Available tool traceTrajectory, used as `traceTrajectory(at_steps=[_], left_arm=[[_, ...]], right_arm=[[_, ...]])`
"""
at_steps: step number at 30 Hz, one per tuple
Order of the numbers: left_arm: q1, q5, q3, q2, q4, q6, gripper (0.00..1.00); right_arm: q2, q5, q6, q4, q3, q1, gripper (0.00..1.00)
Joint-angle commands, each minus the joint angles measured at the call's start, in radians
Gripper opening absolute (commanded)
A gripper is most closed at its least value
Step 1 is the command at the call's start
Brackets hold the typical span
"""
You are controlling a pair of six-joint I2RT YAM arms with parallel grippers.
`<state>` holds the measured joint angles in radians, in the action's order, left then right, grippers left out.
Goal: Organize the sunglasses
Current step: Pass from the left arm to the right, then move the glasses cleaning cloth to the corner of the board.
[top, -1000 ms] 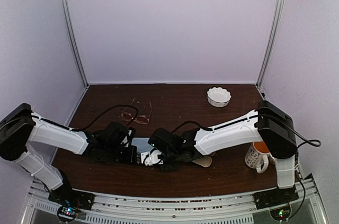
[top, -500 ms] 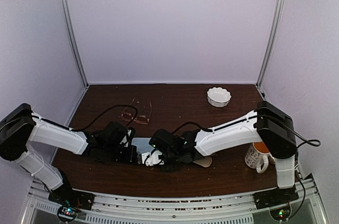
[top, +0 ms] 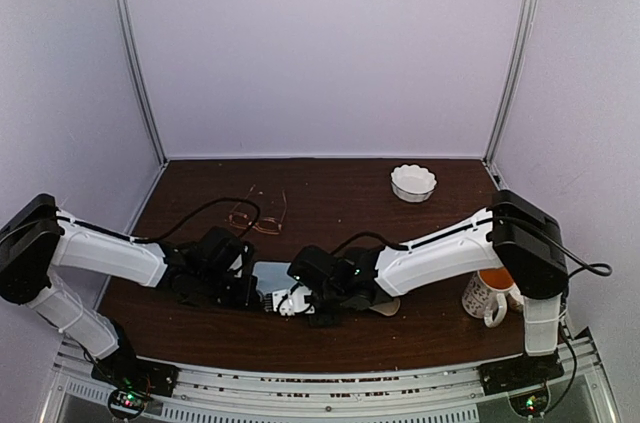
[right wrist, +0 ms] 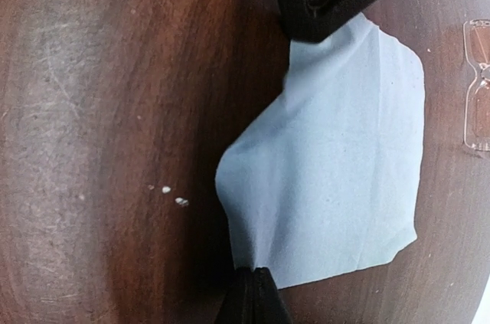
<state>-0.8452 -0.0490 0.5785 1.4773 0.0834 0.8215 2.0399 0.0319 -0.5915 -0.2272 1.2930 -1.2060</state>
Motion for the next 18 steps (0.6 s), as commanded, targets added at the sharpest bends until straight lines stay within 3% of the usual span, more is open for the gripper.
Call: traceTrajectory(at_steps=[1,18], left_arm=[[-0.027,0.055,0.041,-0.04,0.221,0.026,0.0],[-0.115,0.034,0.058,-0.144,0.403,0.138,0.0]], right_arm=[[-0.037,-0.04,0.049,-0.076,-0.055,-0.016,0.0],[-0.169,-0.066,0.175,-0.046,-0.178,-0.095,0.0]])
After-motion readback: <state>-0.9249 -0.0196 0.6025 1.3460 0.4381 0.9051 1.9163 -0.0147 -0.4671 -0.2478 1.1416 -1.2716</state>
